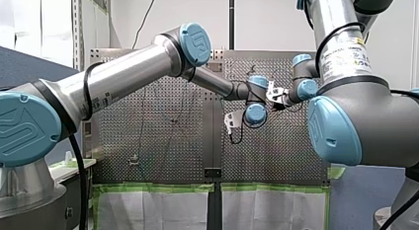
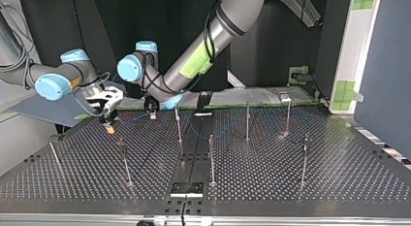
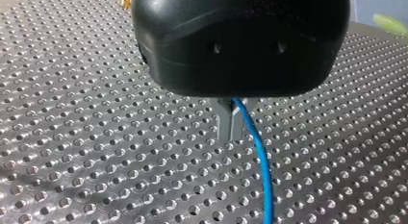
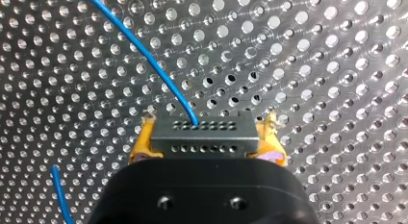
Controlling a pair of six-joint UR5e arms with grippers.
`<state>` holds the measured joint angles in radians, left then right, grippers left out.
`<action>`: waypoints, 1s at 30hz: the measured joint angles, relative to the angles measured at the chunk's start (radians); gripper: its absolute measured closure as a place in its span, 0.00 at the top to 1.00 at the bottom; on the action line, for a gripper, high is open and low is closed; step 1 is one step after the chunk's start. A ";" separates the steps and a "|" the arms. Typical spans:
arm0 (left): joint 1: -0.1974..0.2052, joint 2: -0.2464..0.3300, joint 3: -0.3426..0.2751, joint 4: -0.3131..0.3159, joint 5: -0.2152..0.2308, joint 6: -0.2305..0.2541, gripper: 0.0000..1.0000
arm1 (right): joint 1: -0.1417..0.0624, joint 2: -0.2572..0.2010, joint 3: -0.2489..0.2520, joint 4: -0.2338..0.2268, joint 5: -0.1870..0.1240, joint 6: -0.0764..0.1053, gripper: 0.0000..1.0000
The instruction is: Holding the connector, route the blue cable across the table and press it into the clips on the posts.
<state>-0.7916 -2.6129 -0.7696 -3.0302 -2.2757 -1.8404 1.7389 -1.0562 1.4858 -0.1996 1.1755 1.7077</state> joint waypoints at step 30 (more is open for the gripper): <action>-0.040 0.160 -0.004 -0.033 -0.065 0.001 0.00 | -0.006 -0.117 -0.097 0.116 -0.018 -0.008 0.00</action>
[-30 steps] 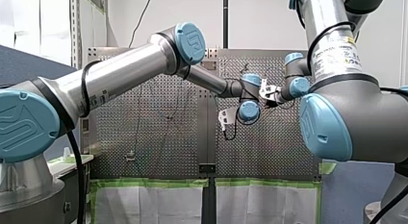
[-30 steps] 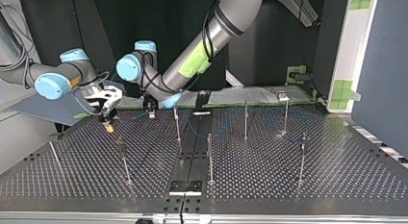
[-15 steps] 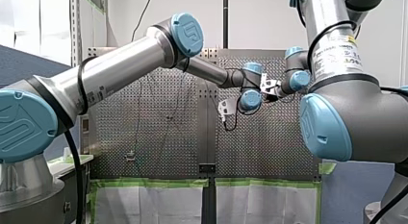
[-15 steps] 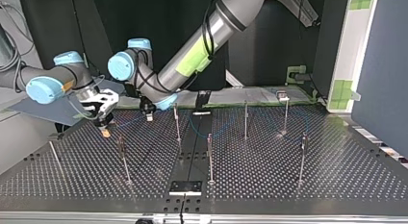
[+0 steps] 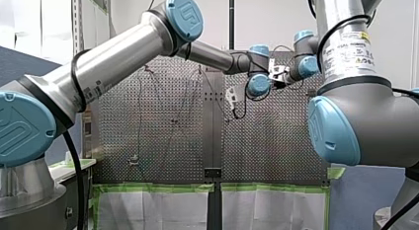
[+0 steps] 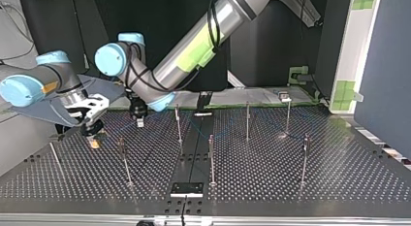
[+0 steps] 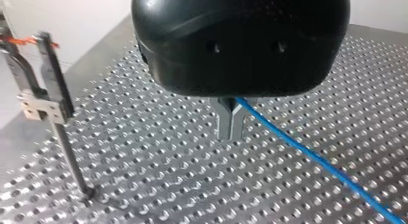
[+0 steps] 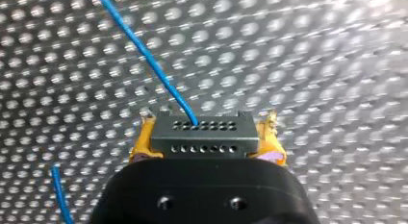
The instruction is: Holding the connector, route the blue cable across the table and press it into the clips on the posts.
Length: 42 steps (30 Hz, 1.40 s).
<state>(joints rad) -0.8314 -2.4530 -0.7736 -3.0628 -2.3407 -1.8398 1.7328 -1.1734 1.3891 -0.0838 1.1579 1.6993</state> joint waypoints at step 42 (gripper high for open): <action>-0.021 0.082 0.013 -0.009 -0.056 -0.020 0.00 | 0.017 -0.125 -0.034 0.073 -0.069 0.024 0.00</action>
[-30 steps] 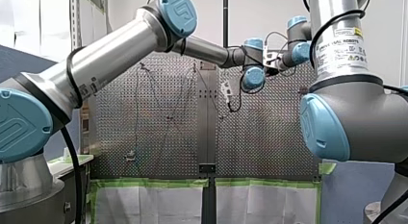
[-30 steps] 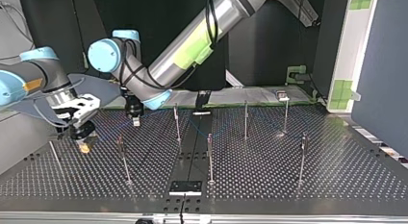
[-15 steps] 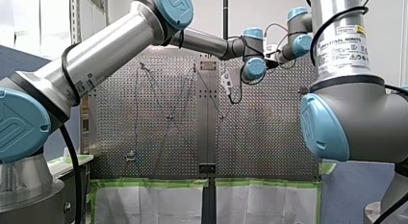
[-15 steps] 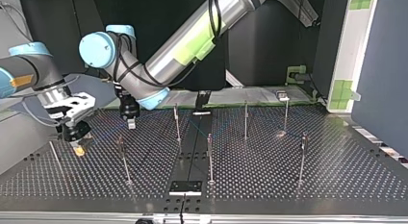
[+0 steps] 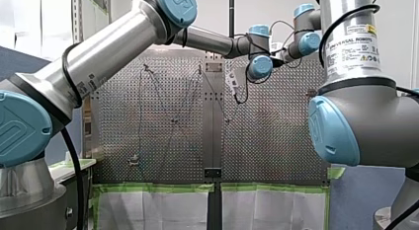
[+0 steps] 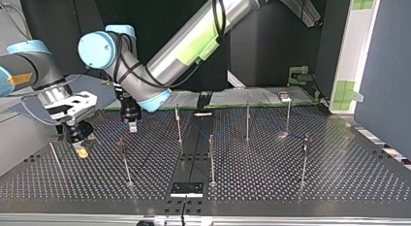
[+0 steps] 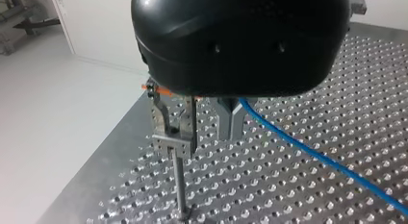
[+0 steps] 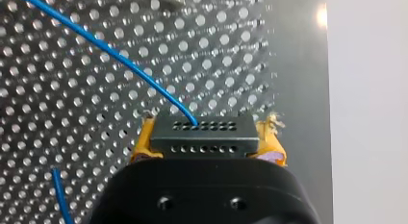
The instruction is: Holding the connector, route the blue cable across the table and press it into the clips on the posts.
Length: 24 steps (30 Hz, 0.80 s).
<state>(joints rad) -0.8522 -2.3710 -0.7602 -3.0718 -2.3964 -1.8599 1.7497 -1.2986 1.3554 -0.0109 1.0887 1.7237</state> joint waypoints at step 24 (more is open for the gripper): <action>0.060 -0.001 -0.051 0.165 -0.001 0.077 0.00 | -0.003 0.010 0.000 -0.025 -0.053 0.001 0.00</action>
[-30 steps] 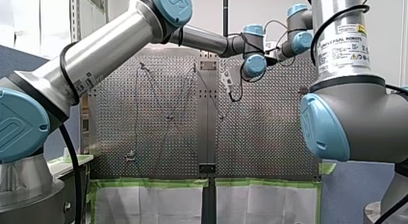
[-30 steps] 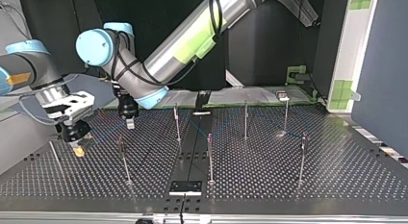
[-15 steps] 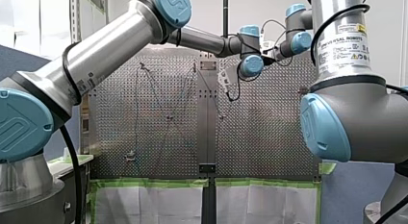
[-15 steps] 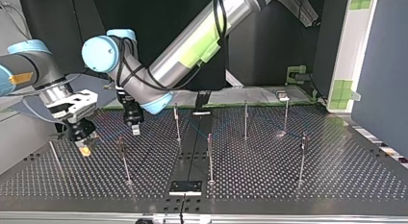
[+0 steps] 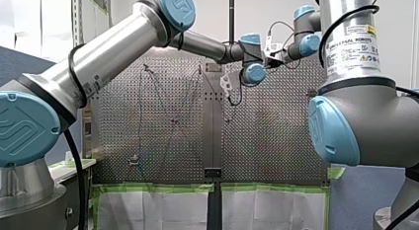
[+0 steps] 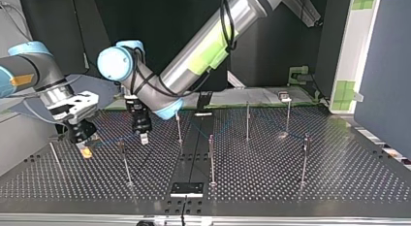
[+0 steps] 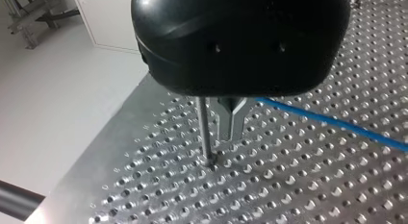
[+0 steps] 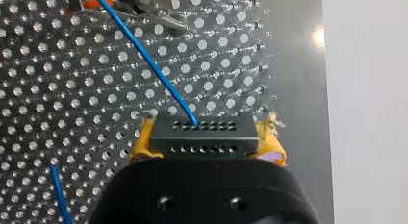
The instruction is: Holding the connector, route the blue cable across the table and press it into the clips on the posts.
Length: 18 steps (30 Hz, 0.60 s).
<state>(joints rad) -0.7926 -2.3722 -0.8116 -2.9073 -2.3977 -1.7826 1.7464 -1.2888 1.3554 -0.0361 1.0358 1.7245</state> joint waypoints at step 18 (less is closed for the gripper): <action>0.030 -0.001 -0.018 0.132 0.048 0.023 0.00 | -0.014 0.024 -0.017 -0.016 -0.024 0.000 0.00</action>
<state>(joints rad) -0.7629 -2.3729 -0.8294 -2.7752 -2.3492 -1.7597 1.7321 -1.2649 1.3386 -0.0518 1.0117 1.7245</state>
